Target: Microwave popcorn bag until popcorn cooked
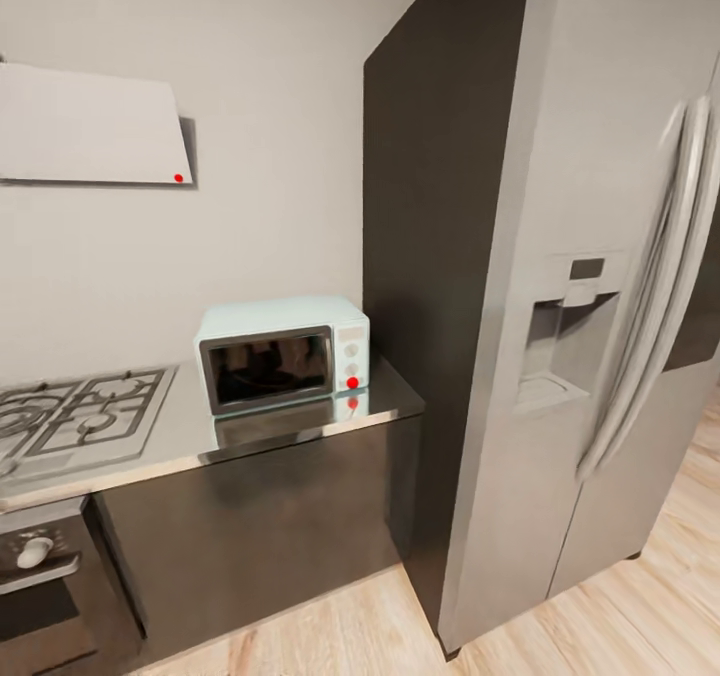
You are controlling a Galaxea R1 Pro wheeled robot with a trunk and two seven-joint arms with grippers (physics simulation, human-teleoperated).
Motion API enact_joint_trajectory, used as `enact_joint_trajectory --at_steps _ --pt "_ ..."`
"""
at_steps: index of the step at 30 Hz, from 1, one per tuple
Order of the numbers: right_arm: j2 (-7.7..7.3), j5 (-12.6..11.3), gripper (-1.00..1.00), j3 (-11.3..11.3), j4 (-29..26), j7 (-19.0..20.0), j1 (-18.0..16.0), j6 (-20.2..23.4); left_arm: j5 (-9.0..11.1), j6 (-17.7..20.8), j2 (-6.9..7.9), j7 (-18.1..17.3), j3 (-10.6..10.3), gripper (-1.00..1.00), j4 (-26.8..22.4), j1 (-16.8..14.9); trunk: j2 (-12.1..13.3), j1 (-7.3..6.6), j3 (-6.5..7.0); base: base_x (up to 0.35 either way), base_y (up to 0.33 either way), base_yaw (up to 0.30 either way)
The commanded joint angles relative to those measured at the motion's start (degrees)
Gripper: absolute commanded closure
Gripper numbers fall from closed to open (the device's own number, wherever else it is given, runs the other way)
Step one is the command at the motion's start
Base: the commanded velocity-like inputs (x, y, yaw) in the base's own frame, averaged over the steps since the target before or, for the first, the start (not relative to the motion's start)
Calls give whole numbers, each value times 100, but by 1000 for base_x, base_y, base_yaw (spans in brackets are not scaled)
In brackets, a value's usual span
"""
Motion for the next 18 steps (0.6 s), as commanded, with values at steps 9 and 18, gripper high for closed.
enact_joint_trajectory --at_steps 9,18 --pt "-7 43 -100 -47 18 9 -7 -33 49 -19 -7 -26 -13 -100 11 -6 -5 0 -7 0 0 272" --pt "0 43 -100 -46 18 8 -7 -29 54 -19 0 -26 -13 -100 11 -6 -5 0 -7 0 0 271"
